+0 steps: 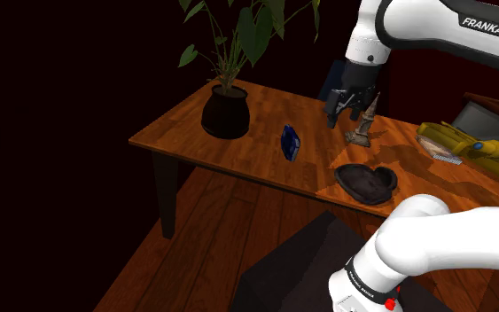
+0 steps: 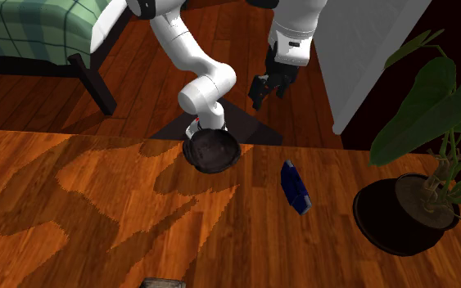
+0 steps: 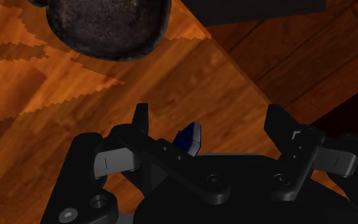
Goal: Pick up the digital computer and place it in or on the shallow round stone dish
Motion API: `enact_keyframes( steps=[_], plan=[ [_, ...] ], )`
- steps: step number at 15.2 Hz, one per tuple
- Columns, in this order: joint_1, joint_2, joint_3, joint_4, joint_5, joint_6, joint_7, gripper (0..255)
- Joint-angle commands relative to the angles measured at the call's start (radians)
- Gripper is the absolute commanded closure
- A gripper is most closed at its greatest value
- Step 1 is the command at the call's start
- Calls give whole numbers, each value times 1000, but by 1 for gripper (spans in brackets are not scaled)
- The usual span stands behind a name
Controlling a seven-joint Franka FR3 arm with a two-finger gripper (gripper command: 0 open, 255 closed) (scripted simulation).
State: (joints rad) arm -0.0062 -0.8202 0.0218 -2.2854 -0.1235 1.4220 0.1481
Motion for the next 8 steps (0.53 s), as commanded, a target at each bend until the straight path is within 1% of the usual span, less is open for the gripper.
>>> enact_keyframes(
  steps=[1,8],
  plan=[
    [0,0,0,0,0,0,0,0],
    [-27,188,-65,-7,-2,218,6,0]
  ],
)
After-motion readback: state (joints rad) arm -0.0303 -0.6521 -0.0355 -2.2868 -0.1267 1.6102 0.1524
